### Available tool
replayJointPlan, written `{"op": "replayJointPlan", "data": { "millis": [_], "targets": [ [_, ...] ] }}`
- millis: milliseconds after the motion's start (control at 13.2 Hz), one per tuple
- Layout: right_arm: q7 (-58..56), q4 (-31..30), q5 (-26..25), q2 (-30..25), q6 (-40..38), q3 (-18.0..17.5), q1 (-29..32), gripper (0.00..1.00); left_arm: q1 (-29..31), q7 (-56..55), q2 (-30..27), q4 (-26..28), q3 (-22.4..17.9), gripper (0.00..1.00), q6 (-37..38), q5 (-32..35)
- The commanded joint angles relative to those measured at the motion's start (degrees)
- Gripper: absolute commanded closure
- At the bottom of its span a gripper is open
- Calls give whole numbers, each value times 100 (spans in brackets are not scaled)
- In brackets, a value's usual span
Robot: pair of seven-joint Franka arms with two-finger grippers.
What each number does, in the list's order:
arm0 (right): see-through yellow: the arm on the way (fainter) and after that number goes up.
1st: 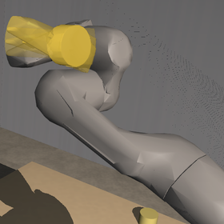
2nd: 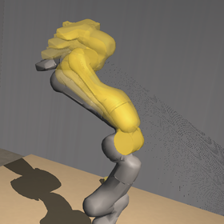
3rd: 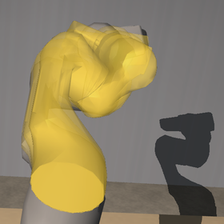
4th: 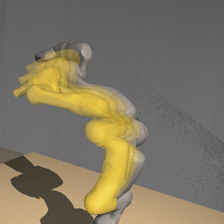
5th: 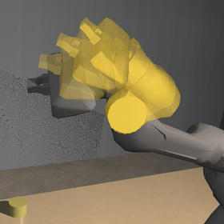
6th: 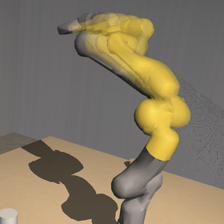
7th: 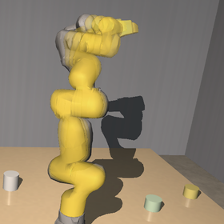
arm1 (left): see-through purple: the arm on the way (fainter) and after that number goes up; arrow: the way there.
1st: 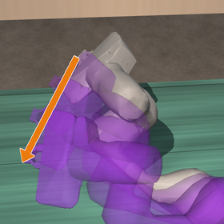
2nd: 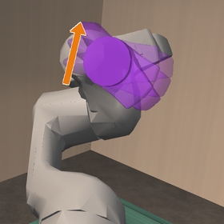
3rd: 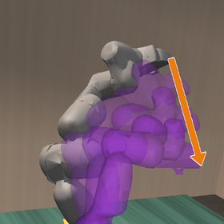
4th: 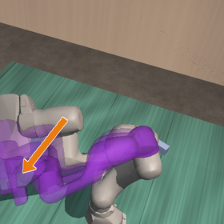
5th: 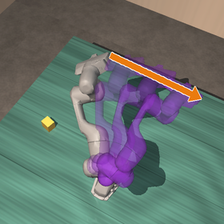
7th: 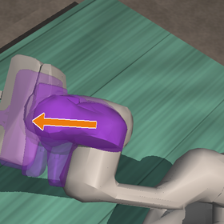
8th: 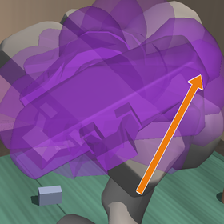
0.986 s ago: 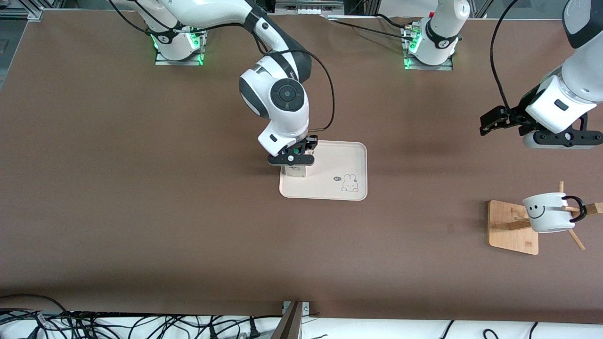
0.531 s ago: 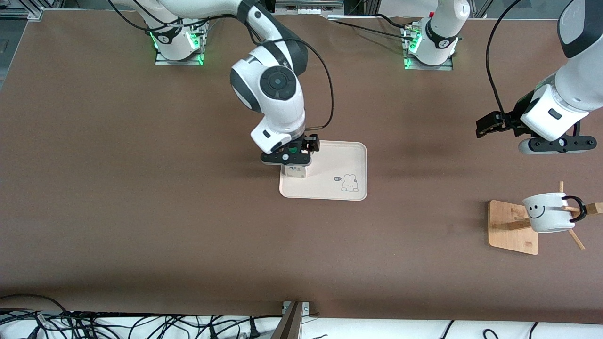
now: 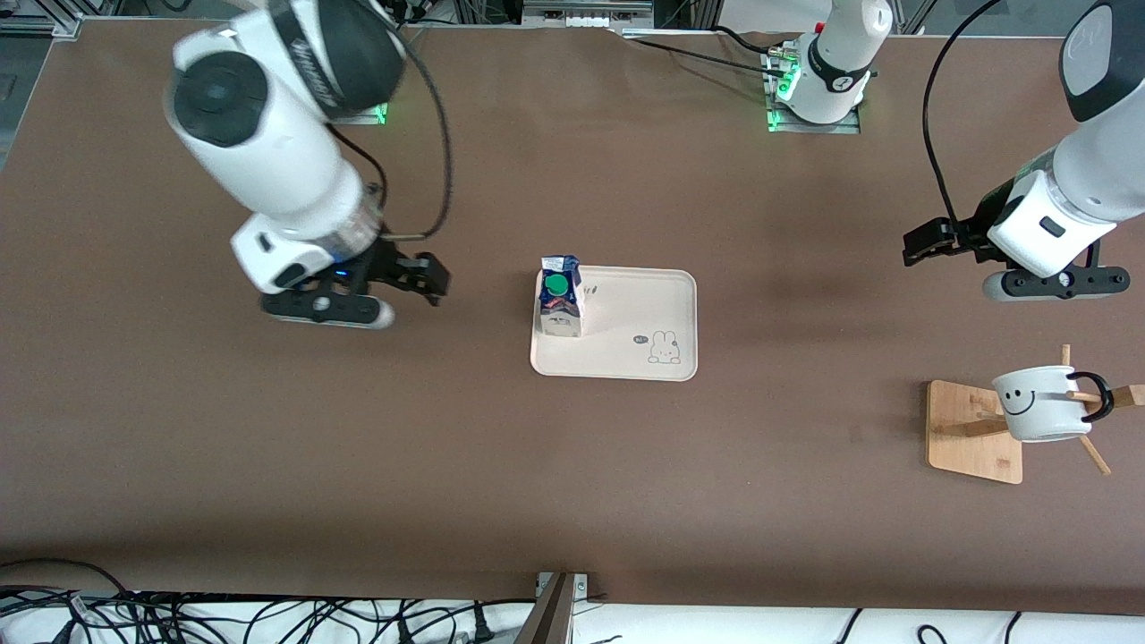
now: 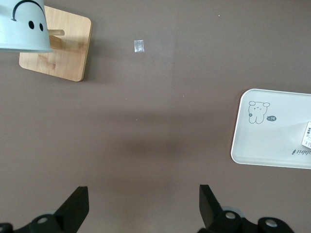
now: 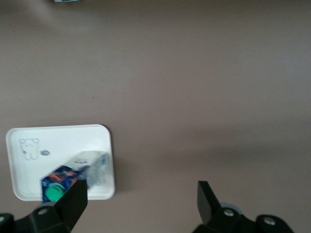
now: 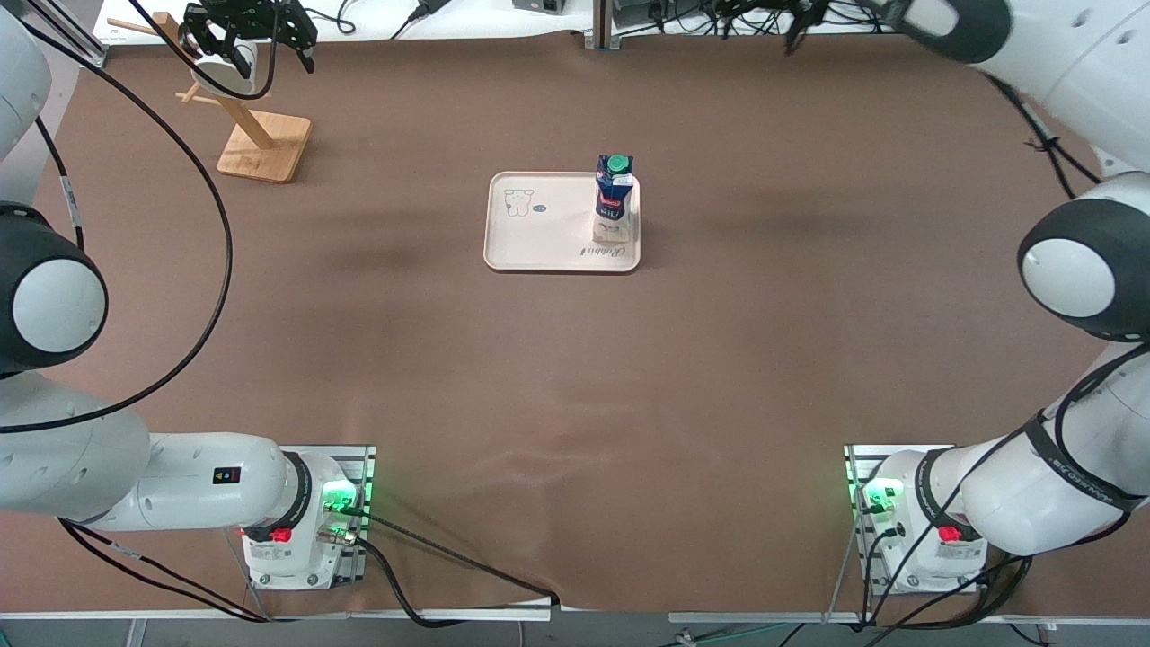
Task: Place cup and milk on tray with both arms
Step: 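Withdraw the right gripper while the left gripper reaches the mug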
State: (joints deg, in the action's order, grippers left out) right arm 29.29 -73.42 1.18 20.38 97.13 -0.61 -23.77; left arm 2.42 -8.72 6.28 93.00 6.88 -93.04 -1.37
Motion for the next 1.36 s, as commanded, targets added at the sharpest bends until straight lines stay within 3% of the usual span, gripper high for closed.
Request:
{"op": "replayJointPlan", "data": {
  "millis": [0, 227, 379, 682, 910, 1289],
  "targets": [
    [-860, -409, 128, -499, -343, 306, 74, 0, 249, 447, 530, -587, -38, 0, 128, -30],
    [-1836, -927, 137, -1070, -598, 719, 231, 0, 460, 476, 778, -581, -90, 0, -151, 13],
    [-2488, -1270, 146, -1465, -721, 632, 767, 0, 628, 485, 752, -205, -91, 0, -906, 329],
    [-3104, -1911, 137, -2019, -695, 325, 1585, 0, 751, 485, 34, 1392, -73, 0, -2916, 330],
    [-3105, -2150, 102, -2258, -651, 342, 1595, 0, 882, 502, -355, 2616, -82, 0, -4648, 348],
    [-3105, -2106, -21, -2223, -406, 333, 1586, 0, 1365, 169, -750, 3004, -12, 0, -4958, 269]
  ]
}}
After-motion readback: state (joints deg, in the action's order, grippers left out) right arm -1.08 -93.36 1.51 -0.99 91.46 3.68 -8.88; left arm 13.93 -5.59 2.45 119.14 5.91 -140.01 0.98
